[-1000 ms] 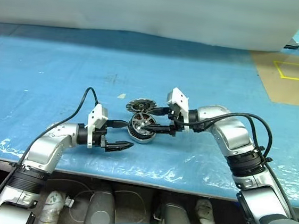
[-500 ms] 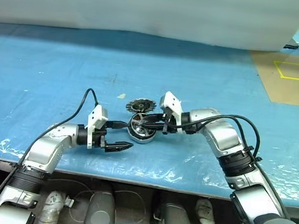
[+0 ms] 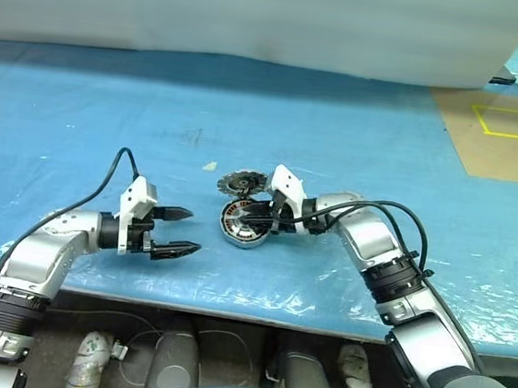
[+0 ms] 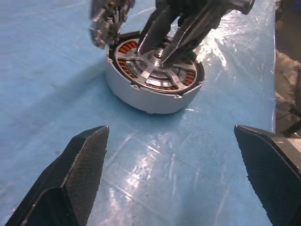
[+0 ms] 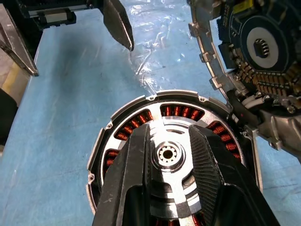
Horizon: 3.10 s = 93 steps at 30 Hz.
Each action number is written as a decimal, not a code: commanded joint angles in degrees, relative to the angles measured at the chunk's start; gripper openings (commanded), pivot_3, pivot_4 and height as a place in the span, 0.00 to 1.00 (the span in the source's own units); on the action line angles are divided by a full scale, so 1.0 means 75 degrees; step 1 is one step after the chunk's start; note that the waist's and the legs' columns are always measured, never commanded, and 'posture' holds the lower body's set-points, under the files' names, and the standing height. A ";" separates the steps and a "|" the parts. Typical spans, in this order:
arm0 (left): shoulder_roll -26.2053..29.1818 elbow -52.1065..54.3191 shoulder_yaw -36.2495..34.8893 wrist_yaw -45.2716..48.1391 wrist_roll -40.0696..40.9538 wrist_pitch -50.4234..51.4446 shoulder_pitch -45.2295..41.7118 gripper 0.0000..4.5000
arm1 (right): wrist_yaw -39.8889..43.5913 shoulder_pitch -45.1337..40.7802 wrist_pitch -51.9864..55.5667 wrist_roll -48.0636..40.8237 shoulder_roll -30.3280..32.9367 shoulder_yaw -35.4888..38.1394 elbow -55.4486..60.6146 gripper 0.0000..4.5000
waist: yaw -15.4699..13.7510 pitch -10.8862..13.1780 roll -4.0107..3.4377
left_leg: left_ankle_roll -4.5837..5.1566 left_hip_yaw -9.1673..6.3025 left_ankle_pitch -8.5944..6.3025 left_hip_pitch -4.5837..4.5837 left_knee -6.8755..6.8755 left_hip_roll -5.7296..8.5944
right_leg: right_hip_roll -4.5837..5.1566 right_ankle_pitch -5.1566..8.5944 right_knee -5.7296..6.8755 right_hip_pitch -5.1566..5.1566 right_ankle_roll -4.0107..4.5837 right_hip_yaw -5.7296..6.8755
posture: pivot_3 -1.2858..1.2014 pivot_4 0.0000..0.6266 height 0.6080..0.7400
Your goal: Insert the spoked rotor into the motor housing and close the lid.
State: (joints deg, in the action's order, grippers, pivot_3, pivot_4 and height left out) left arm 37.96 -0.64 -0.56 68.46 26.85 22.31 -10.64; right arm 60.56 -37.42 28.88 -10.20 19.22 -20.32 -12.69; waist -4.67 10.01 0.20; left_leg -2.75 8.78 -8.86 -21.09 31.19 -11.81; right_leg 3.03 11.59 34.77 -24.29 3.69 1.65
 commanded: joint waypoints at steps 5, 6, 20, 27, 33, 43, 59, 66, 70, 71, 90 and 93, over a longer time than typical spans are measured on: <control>-0.0492 0.0410 0.0141 -0.0154 0.0117 -0.0060 -0.0314 1.00 | 0.0071 -0.0099 0.0463 -0.0516 0.0051 0.0435 0.0742 0.28 | 0.0008 -0.0001 0.0001 | -0.0001 0.0000 0.0001 -0.0002 -0.0003 -0.0002 | -0.0002 -0.0003 0.0000 -0.0001 0.0005 0.0001 | 0.52 0.24 1.00; -0.0529 0.0386 0.0169 -0.0153 0.0089 -0.0073 -0.0327 1.00 | -0.0042 0.0067 0.0055 -0.0025 0.0150 0.0050 0.0491 0.28 | 0.0016 -0.0003 0.0004 | -0.0001 0.0000 0.0001 0.0000 -0.0002 -0.0001 | -0.0003 -0.0003 0.0001 -0.0001 0.0005 0.0001 | 0.52 0.24 1.00; -0.0576 -0.0840 -0.0202 -0.0067 0.0206 -0.0333 -0.1000 1.00 | -0.0093 0.0446 0.0295 -0.0254 0.0210 0.0433 0.0586 0.28 | 0.0058 -0.0007 0.0002 | -0.0001 0.0000 0.0001 0.0015 0.0001 0.0002 | -0.0002 -0.0002 0.0000 0.0013 0.0003 -0.0001 | 0.52 0.24 1.00; -0.0666 -0.1373 -0.0584 -0.0112 0.0355 -0.0413 -0.1214 1.00 | -0.0256 0.1023 0.1559 -0.1203 0.0772 0.1237 0.2471 0.28 | 0.0001 -0.0006 0.0002 | -0.0001 -0.0003 0.0001 0.0001 -0.0002 0.0002 | -0.0002 -0.0002 -0.0003 0.0005 0.0004 0.0002 | 0.52 0.24 1.00; -0.0885 -0.2487 -0.0608 -0.0117 -0.0014 -0.1286 -0.1973 1.00 | -0.0314 0.1689 0.2070 -0.1978 0.1377 0.1983 0.3729 0.00 | -0.0116 -0.0003 0.0005 | -0.0001 -0.0002 0.0001 0.0002 -0.0003 0.0002 | -0.0003 0.0023 -0.0006 0.0004 -0.0041 0.0002 | 0.52 0.24 1.00; -0.1633 -0.6385 -0.0616 0.0010 -0.0772 -0.2693 -0.4847 1.00 | -0.1257 0.1897 0.2841 -0.2557 0.1597 0.2466 0.4435 0.00 | -0.0189 -0.0005 0.0008 | -0.0025 -0.0007 0.0015 -0.0005 -0.0002 0.0017 | 0.0006 0.0003 -0.0010 0.0008 -0.0018 0.0001 | 0.52 0.24 1.00; -0.2994 -0.8433 -0.0224 0.1087 -0.1871 -0.3816 -0.6291 1.00 | -0.1676 0.2368 0.2806 -0.3058 0.1940 0.2598 0.5196 0.00 | -0.0320 -0.0001 0.0015 | -0.0031 -0.0021 0.0020 -0.0022 -0.0009 0.0023 | 0.0007 0.0002 -0.0017 0.0003 -0.0017 0.0008 | 0.52 0.24 1.00; -0.3371 -0.7942 -0.0046 0.1752 -0.1923 -0.3852 -0.6142 1.00 | -0.1954 0.2426 0.2832 -0.3080 0.1950 0.2679 0.5169 0.00 | -0.0386 0.0001 0.0016 | -0.0031 -0.0023 0.0019 -0.0028 -0.0010 0.0023 | 0.0010 0.0001 -0.0017 0.0003 -0.0015 0.0013 | 0.52 0.24 1.00; -0.3546 -0.7608 0.0296 0.2039 -0.2118 -0.3920 -0.5850 1.00 | -0.1778 0.2571 0.3115 -0.3588 0.2314 0.3185 0.5496 0.00 | -0.0404 0.0001 0.0016 | -0.0029 -0.0023 0.0019 -0.0027 -0.0010 0.0024 | 0.0012 0.0001 -0.0017 0.0003 -0.0015 0.0013 | 0.52 0.24 1.00; -0.3590 -0.7551 0.0373 0.2088 -0.2162 -0.3949 -0.5792 1.00 | -0.1690 0.2668 0.3184 -0.3735 0.2466 0.3286 0.5637 0.00 | -0.0425 0.0001 0.0016 | -0.0029 -0.0023 0.0018 -0.0027 -0.0010 0.0025 | 0.0013 0.0001 -0.0017 0.0003 -0.0015 0.0013 | 0.52 0.24 1.00; -0.3568 -0.6619 0.1460 0.2617 -0.2709 -0.4078 -0.4531 1.00 | -0.2132 0.2648 0.2807 -0.3446 0.2750 0.2930 0.5472 0.00 | -0.0442 0.0000 0.0015 | -0.0010 -0.0021 0.0008 -0.0017 -0.0018 0.0016 | 0.0013 0.0009 -0.0024 0.0007 -0.0028 0.0015 | 0.52 0.24 1.00; -0.3481 -0.6352 0.1549 0.2674 -0.2699 -0.3956 -0.4318 1.00 | -0.2146 0.2614 0.2716 -0.3308 0.2759 0.2800 0.5393 0.00 | -0.0412 -0.0001 0.0013 | -0.0011 -0.0021 0.0008 -0.0011 -0.0018 0.0015 | 0.0013 0.0031 -0.0022 0.0010 -0.0065 0.0014 | 0.52 0.24 1.00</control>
State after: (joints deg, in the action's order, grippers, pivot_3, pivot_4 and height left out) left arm 11.17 -48.48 9.42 87.79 7.65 -8.55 -45.04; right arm 44.66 -16.89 50.55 -35.21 39.85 0.80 27.20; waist -7.76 10.01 0.30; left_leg -2.83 8.63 -8.80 -21.17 31.05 -11.70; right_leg 3.13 11.82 34.60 -24.22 3.20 1.75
